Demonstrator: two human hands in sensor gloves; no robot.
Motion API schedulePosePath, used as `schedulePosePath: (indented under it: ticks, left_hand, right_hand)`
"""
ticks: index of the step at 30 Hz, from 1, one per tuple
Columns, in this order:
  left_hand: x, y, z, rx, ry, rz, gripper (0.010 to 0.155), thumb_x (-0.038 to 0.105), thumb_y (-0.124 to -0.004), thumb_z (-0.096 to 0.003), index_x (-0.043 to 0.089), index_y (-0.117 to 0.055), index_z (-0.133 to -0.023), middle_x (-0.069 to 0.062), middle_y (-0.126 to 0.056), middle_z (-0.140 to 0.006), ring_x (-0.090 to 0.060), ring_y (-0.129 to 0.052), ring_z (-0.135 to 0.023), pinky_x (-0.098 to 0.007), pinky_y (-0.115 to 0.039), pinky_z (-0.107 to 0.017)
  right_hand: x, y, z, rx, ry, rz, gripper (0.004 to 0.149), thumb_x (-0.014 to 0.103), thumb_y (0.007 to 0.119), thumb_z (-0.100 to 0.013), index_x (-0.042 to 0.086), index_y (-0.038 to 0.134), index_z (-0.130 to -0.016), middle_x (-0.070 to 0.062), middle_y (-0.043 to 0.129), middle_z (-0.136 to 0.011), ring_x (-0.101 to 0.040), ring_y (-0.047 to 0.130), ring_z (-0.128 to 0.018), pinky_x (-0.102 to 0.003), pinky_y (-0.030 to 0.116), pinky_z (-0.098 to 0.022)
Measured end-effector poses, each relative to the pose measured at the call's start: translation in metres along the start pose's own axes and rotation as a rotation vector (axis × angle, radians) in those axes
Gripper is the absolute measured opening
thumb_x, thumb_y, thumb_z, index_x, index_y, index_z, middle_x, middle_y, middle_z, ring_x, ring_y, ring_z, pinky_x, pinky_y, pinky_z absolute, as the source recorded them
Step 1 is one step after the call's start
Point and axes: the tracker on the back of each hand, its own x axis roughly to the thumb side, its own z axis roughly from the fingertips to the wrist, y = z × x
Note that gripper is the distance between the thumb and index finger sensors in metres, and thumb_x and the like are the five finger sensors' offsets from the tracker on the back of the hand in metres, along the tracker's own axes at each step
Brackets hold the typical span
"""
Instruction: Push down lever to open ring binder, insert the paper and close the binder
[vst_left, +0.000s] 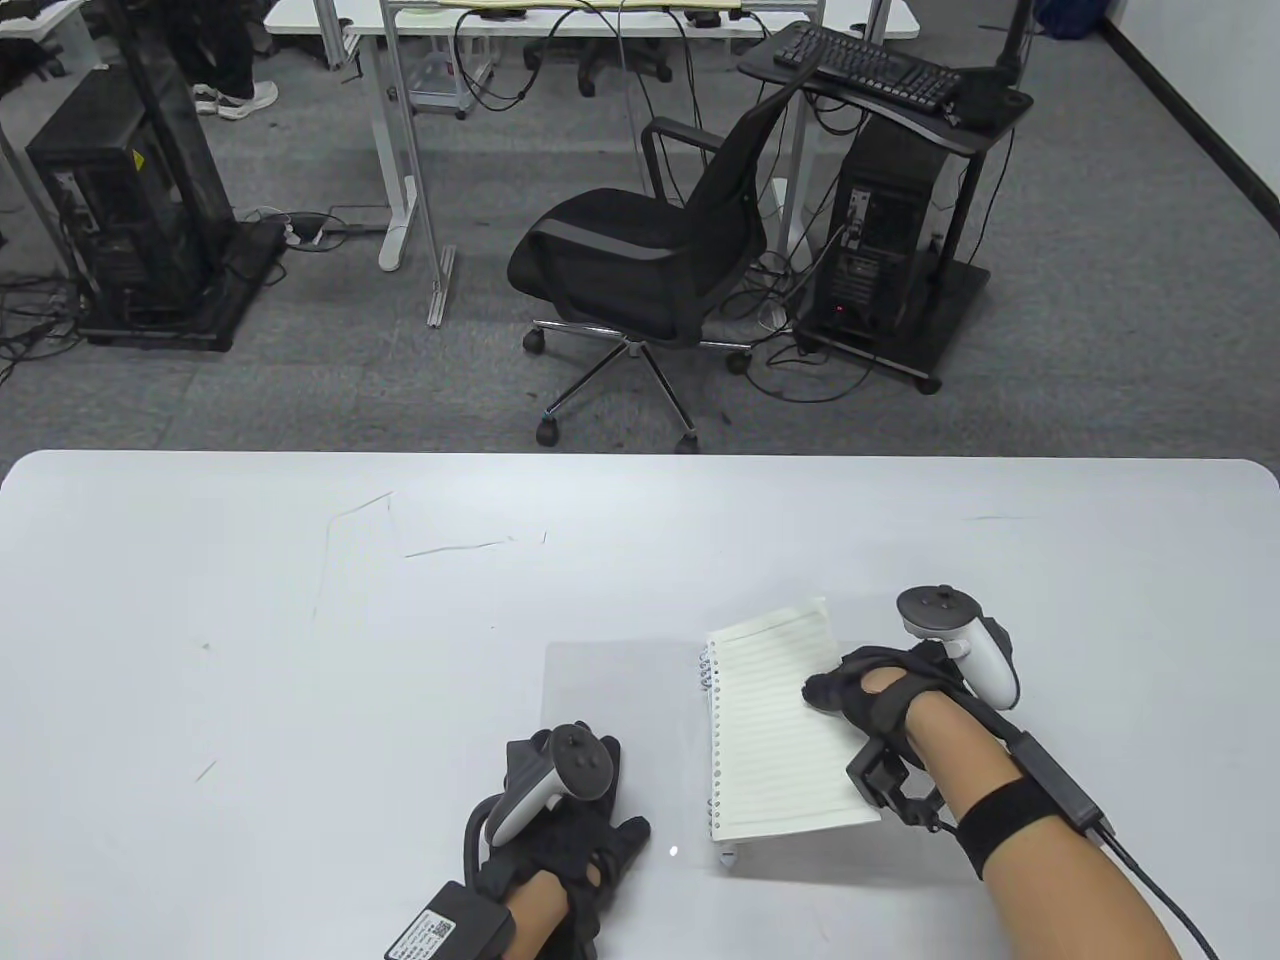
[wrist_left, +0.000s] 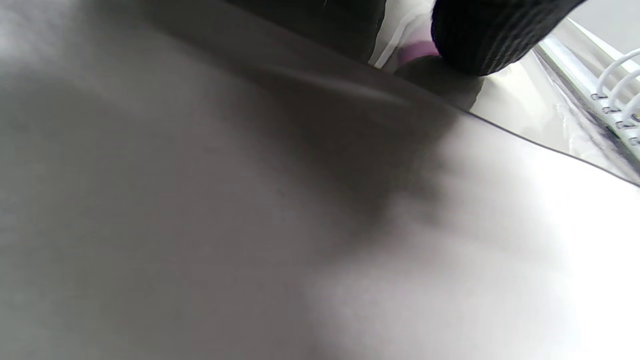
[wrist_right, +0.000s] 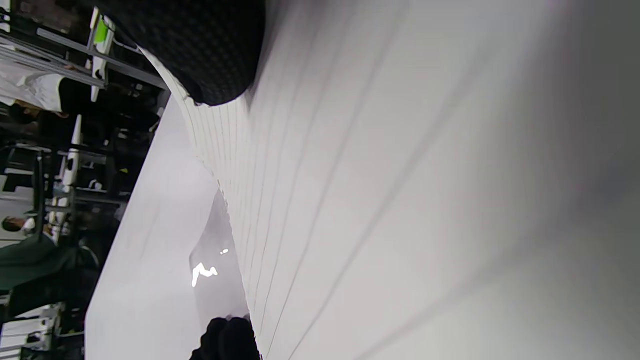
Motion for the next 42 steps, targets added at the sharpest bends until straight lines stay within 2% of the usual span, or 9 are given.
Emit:
schedulePosePath:
  ticks: [5,10,32,42]
  left_hand:
    - [0.0004,0.0002,0.0000,0.000,0.002,-0.002,0.082,0.064,-0.067,-0.0476,0.042,-0.010,-0.103,0.013,0.012,-0.108,-0.023,0.020,-0.098,-0.054,-0.001,-0.068]
    - [0.0009,0.0003,0.0000,-0.004,0.003,0.001,0.082,0.064,-0.067,-0.0476,0.042,-0.010,-0.103,0.013,0.012,-0.108,-0.023,0.021,-0.097,-0.054,0.000,-0.068]
    - [0.0018,0.0003,0.0001,-0.007,0.005,-0.001,0.082,0.064,-0.067,-0.0478,0.042,-0.010,-0.103,0.012,0.013,-0.108,-0.023,0.021,-0.097,-0.054,0.000,-0.068]
    - [0.0016,0.0003,0.0001,-0.007,0.005,-0.001,0.082,0.064,-0.067,-0.0477,0.042,-0.010,-0.103,0.013,0.012,-0.108,-0.023,0.021,-0.097,-0.054,0.000,-0.068]
  right_hand:
    - [0.0032,0.0016,-0.0121,-0.009,0.088,0.026,0.048,0.032,0.079,-0.048,0.005,0.086,-0.087,-0.010,0.110,-0.064,-0.026,0.119,-0.031,-0.038,0.100,-0.019]
    - [0.0033,-0.0041,-0.0116,-0.042,0.123,0.048,0.048,0.032,0.079,-0.048,0.005,0.086,-0.087,-0.009,0.110,-0.064,-0.025,0.119,-0.032,-0.038,0.100,-0.019]
    - [0.0007,-0.0051,-0.0091,-0.038,0.167,0.050,0.048,0.032,0.079,-0.048,0.005,0.085,-0.087,-0.010,0.109,-0.064,-0.026,0.119,-0.033,-0.039,0.099,-0.020]
    - [0.0025,-0.0048,-0.0093,-0.065,0.170,0.136,0.049,0.033,0.079,-0.048,0.006,0.084,-0.089,-0.010,0.108,-0.067,-0.028,0.117,-0.038,-0.041,0.098,-0.024]
